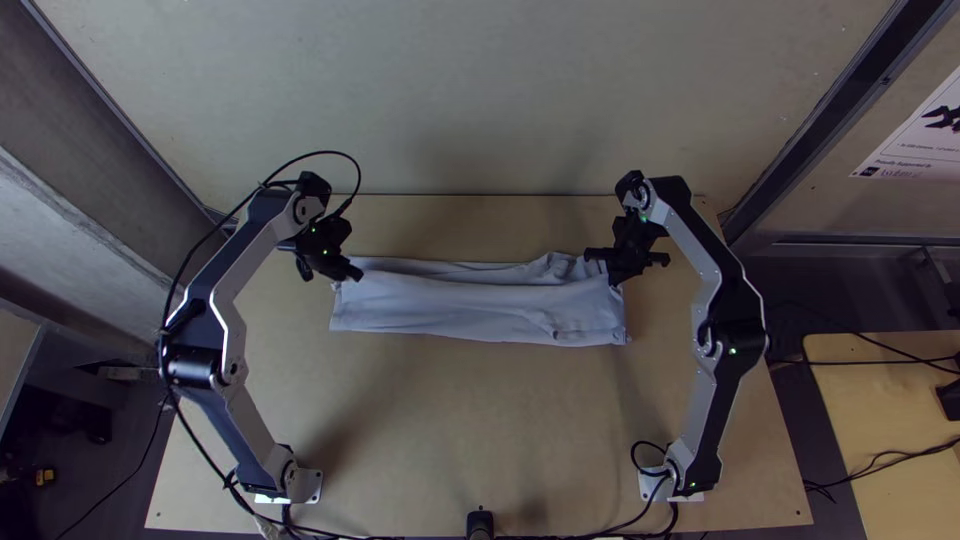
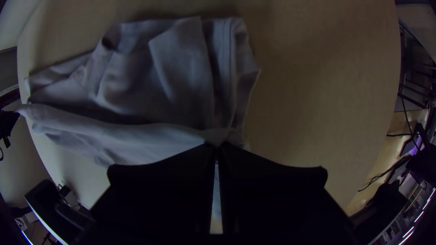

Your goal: Fold the t-shirt

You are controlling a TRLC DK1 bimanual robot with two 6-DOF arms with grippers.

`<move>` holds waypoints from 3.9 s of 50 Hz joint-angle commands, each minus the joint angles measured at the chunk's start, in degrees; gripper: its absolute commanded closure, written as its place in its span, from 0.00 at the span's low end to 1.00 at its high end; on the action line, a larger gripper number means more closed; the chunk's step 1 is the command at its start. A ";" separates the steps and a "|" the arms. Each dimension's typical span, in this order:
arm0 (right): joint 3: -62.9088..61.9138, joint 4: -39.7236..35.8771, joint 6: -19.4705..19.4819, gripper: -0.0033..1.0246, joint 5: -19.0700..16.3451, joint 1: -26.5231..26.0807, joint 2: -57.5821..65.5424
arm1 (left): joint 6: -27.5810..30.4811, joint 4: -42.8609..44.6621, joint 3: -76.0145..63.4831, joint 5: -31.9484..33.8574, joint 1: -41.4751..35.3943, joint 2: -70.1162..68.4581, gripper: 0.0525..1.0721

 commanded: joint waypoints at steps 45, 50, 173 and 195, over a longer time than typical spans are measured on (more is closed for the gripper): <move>21.29 -3.19 3.68 0.03 -2.98 -7.63 1.12 | -6.23 5.26 -0.15 28.58 14.93 6.34 0.04; 21.47 -3.19 3.95 0.03 -2.98 -7.80 -0.46 | -6.58 7.81 -4.98 30.60 16.42 5.81 0.04; 7.67 1.47 1.22 0.03 -1.14 -10.44 -13.12 | -2.09 -1.77 3.99 -12.29 13.96 -10.01 0.97; 6.61 1.47 1.31 0.03 -1.14 -10.44 -14.09 | -13.26 -13.29 16.73 -16.07 -7.40 -5.70 0.97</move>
